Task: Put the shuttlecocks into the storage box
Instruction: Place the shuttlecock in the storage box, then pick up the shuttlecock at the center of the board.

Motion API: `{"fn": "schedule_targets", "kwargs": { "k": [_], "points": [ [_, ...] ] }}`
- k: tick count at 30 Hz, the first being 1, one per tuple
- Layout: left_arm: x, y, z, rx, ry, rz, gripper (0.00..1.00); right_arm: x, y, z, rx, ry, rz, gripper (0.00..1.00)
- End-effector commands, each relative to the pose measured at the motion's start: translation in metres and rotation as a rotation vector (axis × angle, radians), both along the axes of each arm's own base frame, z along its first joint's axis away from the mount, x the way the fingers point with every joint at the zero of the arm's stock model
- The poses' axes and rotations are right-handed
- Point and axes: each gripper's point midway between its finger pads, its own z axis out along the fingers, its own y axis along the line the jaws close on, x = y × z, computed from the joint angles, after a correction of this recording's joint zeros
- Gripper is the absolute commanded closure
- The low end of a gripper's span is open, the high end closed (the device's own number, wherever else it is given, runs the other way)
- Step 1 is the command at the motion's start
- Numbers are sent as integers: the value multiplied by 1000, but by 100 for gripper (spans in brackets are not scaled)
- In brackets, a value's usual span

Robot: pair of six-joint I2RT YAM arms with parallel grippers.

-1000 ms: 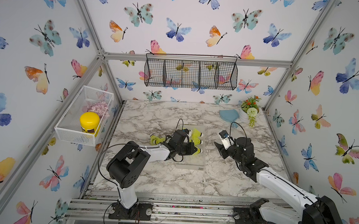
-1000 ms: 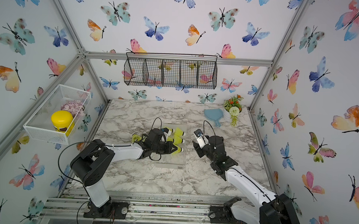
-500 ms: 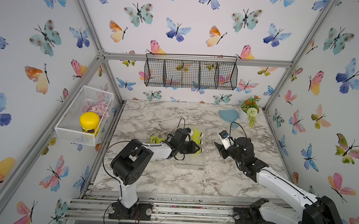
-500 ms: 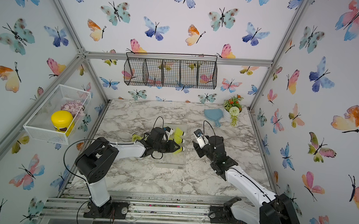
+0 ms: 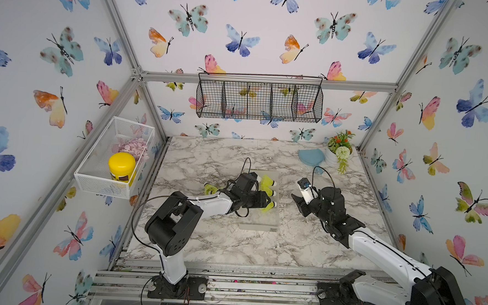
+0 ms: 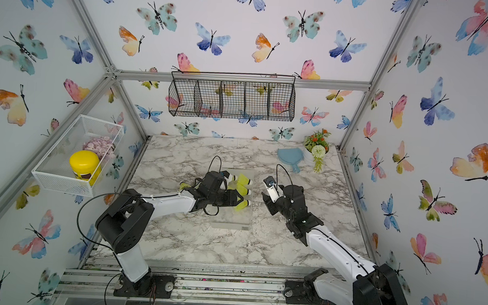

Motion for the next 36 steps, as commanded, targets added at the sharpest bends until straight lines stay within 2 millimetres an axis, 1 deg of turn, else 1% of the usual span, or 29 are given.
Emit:
{"fn": "schedule_targets", "kwargs": {
  "k": [1, 5, 8, 12, 16, 18, 22, 26, 29, 31, 36],
  "points": [
    [3, 15, 29, 59, -88, 21, 37, 1, -3, 6, 0, -7, -15, 46],
    [1, 33, 51, 110, -151, 57, 35, 4, -6, 7, 23, 2, -52, 46],
    [-3, 54, 67, 167, -199, 97, 34, 7, -8, 7, 46, 22, -91, 46],
    [-10, 92, 85, 259, -256, 190, 33, 11, -12, 7, 72, 57, -141, 44],
    [-18, 134, 94, 361, -294, 301, 32, 14, -14, 2, 86, 109, -186, 44],
    [-22, 158, 93, 422, -305, 377, 32, 16, -16, -2, 74, 138, -207, 43],
    [-27, 199, 81, 526, -294, 502, 32, 18, -18, 0, 77, 144, -232, 43],
    [-25, 228, 65, 557, -246, 584, 32, 18, -20, 7, 89, 124, -238, 43],
    [-22, 242, 52, 585, -209, 610, 32, 18, -23, 8, 80, 116, -250, 43],
    [-20, 247, 42, 608, -180, 614, 32, 18, -25, 9, 73, 111, -258, 43],
    [-20, 249, 21, 657, -123, 589, 33, 18, -31, 8, 61, 101, -282, 43]
  ]
}}
